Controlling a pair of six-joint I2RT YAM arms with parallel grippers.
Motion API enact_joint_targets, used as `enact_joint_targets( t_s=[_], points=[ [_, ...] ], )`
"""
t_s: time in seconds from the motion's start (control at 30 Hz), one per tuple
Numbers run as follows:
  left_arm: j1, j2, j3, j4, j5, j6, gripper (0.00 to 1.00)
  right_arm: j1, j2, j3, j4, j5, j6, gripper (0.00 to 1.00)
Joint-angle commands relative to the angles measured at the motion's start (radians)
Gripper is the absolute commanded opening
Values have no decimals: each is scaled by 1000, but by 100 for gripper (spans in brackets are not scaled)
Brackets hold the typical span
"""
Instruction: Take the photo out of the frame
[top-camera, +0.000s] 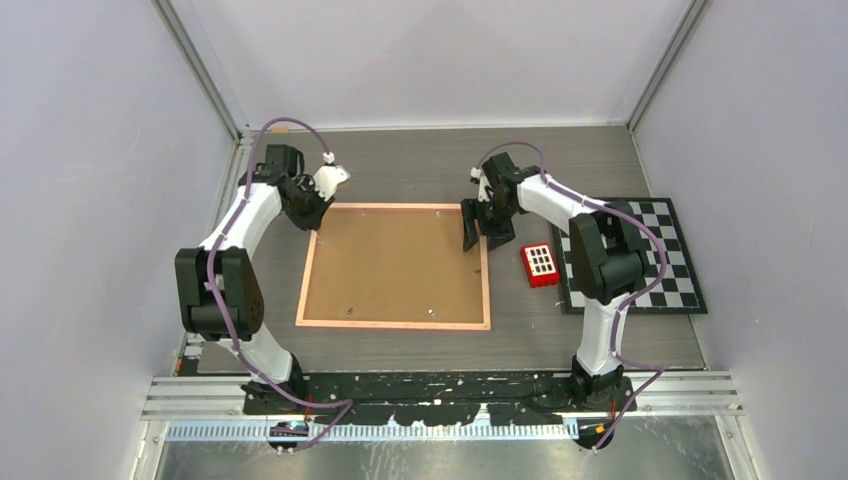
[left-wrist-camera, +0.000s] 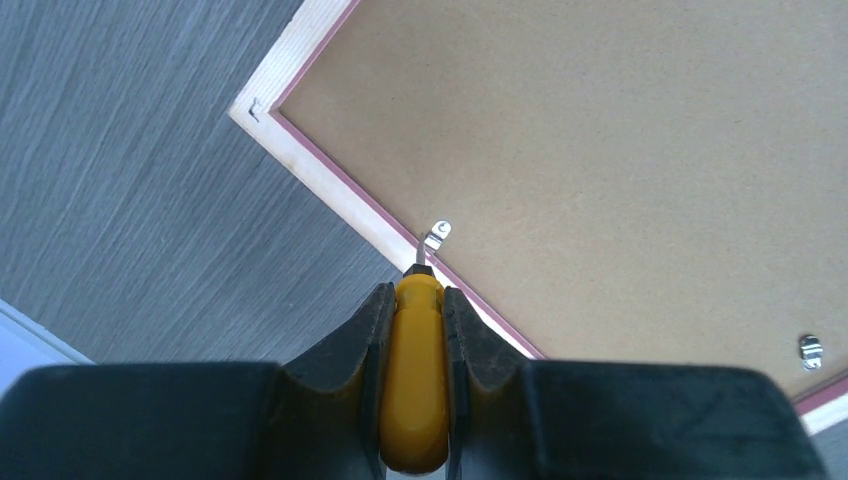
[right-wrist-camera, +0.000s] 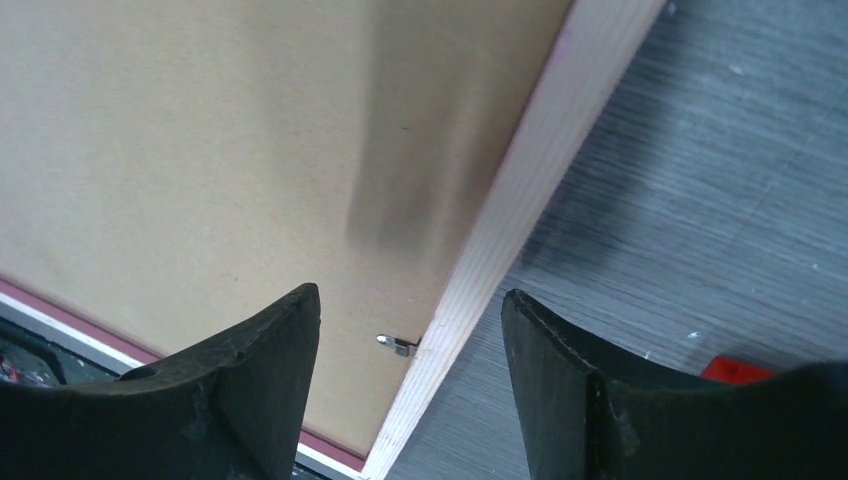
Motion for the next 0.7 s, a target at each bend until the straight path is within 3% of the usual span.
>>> enact_joint_targets(
  t_s=[0.0, 0.43, 0.53, 0.67],
  points=[
    [7, 19, 12, 50, -27, 60, 0, -4, -22, -29, 41, 54, 74, 70],
    [7, 88, 31, 63, -48, 151, 0, -4, 67, -16, 51, 91, 124, 53],
    [6, 96, 35, 36, -53, 164, 0, -3, 71, -27, 53, 86, 130, 43],
    [5, 76, 28, -16, -51, 192, 0, -4, 79, -28, 48, 84, 132, 19]
  ],
)
